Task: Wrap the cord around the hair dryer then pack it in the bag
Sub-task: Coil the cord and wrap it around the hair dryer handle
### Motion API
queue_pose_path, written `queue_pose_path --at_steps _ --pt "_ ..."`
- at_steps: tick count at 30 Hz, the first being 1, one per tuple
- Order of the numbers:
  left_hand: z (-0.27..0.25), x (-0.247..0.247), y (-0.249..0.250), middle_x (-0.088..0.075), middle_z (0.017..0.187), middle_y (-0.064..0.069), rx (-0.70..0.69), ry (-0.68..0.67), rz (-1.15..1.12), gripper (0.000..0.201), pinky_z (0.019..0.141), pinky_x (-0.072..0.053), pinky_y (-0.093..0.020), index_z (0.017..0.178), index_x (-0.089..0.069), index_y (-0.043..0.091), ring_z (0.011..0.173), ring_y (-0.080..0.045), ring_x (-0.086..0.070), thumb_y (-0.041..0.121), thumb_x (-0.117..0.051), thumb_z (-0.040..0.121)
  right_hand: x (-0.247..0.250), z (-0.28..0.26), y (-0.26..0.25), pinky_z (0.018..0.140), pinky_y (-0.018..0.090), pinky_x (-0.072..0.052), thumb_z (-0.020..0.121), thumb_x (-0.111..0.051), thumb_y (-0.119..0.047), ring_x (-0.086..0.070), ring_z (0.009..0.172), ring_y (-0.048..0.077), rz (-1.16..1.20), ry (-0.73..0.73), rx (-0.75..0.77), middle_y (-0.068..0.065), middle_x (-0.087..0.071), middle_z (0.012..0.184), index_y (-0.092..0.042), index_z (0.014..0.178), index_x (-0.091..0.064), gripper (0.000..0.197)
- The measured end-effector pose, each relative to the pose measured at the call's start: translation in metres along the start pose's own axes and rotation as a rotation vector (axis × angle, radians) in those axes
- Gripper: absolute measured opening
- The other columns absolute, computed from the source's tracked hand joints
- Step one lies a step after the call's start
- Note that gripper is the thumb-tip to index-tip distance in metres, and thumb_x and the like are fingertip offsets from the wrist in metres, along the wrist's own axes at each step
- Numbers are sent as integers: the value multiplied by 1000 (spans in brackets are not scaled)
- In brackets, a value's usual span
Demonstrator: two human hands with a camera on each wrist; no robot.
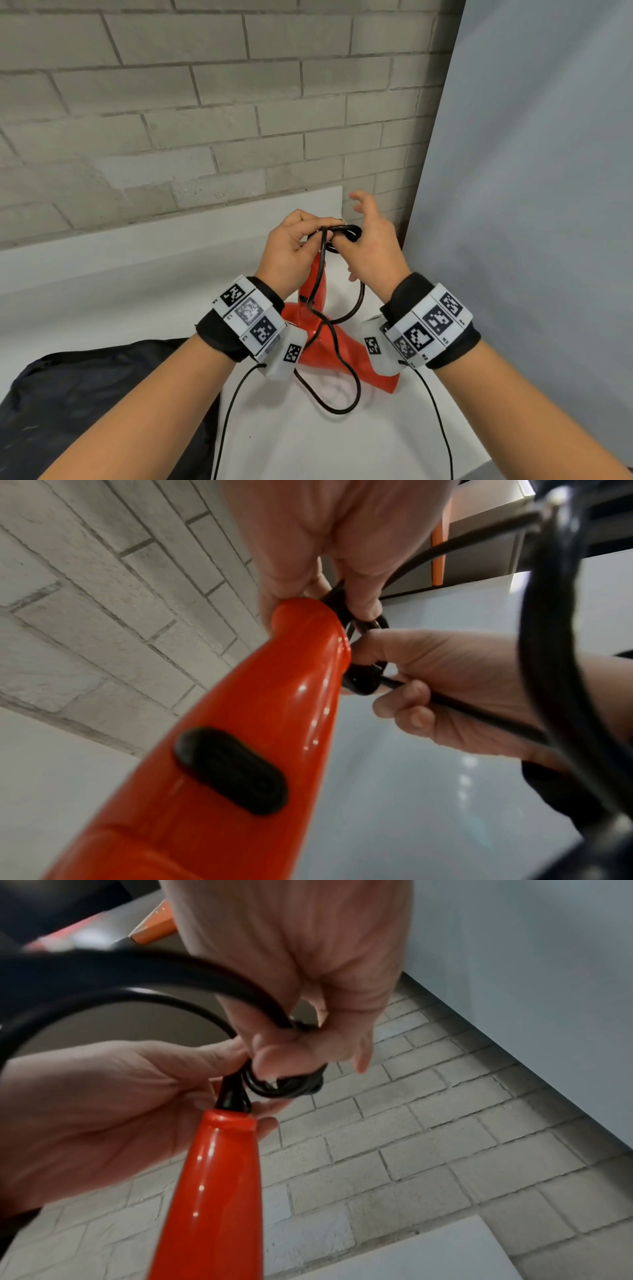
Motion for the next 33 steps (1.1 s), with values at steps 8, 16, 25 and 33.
queue_pose_path --at_steps 8,16,25,33 --pt "3 -3 1 -62 85 4 21 -118 -89 17 80 -47 -14 95 -59 23 82 -2 -60 18 -47 84 1 7 -1 33 18 -44 87 -50 -6 -53 53 16 -15 -168 39 8 -48 105 -11 82 -60 12" --pt "5 7 -6 -65 66 10 99 -157 -195 17 72 -47 -14 91 -61 24 67 -1 -56 19 -46 85 26 13 33 53 21 -49 88 -55 -6 -57 57 3 48 -582 -43 2 -53 75 -19 85 -48 16" --pt "4 14 -1 -50 67 0 165 -182 -112 21 68 -43 -10 101 -61 7 62 2 -49 6 -42 93 38 24 133 84 32 -41 96 -40 -22 -54 106 32 -627 -409 -418 17 -56 116 -6 117 -45 27" --pt "1 19 5 -51 68 -2 197 -150 -134 22 69 -44 -14 95 -63 17 69 -10 -50 9 -42 93 10 12 129 100 37 -43 87 -51 -15 -51 118 29 -864 -718 -352 10 -51 133 -13 127 -47 41"
Point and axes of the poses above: each hand's wrist, its own z-axis towards the middle knuckle, its own x-axis out of the back of the hand, y = z × x, the point moved 2 cm from there along z, towards the middle knuckle
